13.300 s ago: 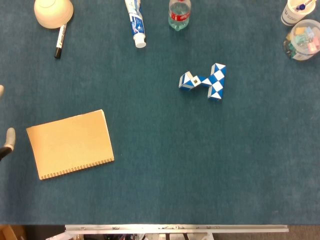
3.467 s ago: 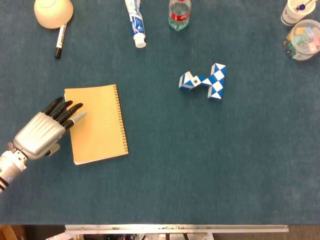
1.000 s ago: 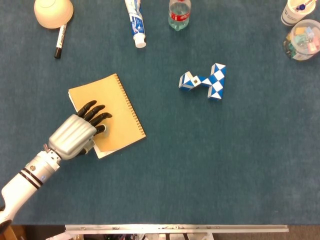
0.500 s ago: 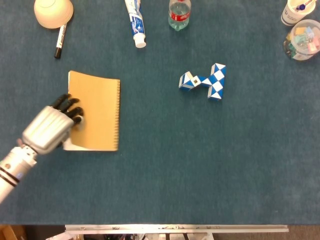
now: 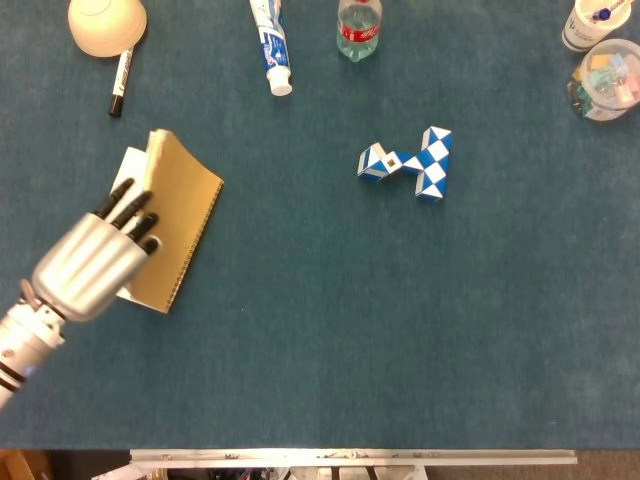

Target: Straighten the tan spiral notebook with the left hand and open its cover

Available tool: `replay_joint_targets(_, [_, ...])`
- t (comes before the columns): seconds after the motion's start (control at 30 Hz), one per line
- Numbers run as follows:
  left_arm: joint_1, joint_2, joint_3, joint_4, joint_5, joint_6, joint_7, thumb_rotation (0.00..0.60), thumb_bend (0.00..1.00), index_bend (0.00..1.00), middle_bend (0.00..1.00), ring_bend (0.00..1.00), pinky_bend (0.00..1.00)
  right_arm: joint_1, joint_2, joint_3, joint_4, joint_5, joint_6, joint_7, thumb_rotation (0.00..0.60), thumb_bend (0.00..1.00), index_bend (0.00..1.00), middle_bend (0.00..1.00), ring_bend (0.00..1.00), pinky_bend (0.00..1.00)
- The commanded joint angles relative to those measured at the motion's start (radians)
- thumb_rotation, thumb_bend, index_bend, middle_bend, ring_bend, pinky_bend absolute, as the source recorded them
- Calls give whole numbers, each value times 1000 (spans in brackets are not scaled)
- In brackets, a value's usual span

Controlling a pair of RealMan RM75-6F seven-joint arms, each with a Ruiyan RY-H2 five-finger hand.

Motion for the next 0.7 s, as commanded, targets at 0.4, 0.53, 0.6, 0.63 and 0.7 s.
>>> replay_joint_targets(0.4, [67, -93, -1, -183, -11, -57, 317, 600, 462, 631, 333, 158, 134, -8, -1, -1, 12, 2, 7, 13, 600, 395, 339, 302, 209, 306])
replay_joint_targets(0.53, [79, -117, 1, -215, -27, -77, 369, 600, 462, 548, 325, 157, 134, -10, 1, 0, 14, 4, 9, 16, 600, 395, 339, 302, 209, 306])
replay_joint_targets(0.6, [78, -119, -1, -231, -33, -86, 382, 600, 462, 479, 312, 157, 134, -11, 1, 0, 16, 5, 11, 18, 600, 395, 339, 302, 209, 306])
replay_joint_targets(0.63, [77, -120, -2, -239, -35, -92, 386, 600, 462, 431, 306, 158, 134, -12, 1, 1, 17, 6, 11, 19, 600, 395, 339, 302, 209, 306])
replay_joint_targets(0.7, [75, -121, -6, -252, -39, -99, 387, 600, 462, 375, 304, 158, 134, -12, -1, 1, 19, 7, 9, 21, 600, 395, 339, 302, 209, 306])
